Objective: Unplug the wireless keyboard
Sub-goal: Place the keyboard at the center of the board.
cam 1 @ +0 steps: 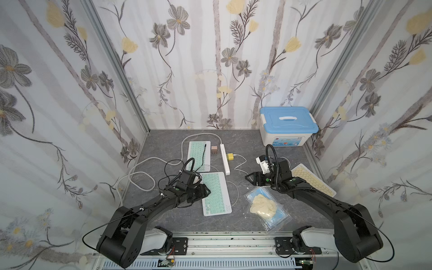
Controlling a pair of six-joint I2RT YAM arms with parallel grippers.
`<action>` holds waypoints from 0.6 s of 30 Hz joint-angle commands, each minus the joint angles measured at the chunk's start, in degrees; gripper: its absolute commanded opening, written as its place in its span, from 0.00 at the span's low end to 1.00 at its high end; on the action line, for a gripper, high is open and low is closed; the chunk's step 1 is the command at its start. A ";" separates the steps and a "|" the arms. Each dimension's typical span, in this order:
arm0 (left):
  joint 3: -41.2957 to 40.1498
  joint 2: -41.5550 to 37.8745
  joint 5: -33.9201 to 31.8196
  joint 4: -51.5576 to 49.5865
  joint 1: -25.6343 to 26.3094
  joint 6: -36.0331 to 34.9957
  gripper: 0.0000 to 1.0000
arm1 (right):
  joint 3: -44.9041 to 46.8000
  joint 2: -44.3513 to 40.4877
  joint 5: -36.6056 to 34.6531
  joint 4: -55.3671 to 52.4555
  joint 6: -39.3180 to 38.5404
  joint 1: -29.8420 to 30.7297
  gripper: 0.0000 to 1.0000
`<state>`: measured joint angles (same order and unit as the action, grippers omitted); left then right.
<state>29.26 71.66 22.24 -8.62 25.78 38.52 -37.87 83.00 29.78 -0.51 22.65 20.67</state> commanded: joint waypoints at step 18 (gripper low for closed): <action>18.18 6.24 -15.38 -10.15 -1.56 -14.30 0.73 | -0.06 0.72 0.30 1.22 -0.15 0.08 0.71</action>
<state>45.56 75.61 10.02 -22.31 24.49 27.86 -37.87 83.90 29.82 -0.47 22.68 20.67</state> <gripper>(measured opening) 0.732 0.715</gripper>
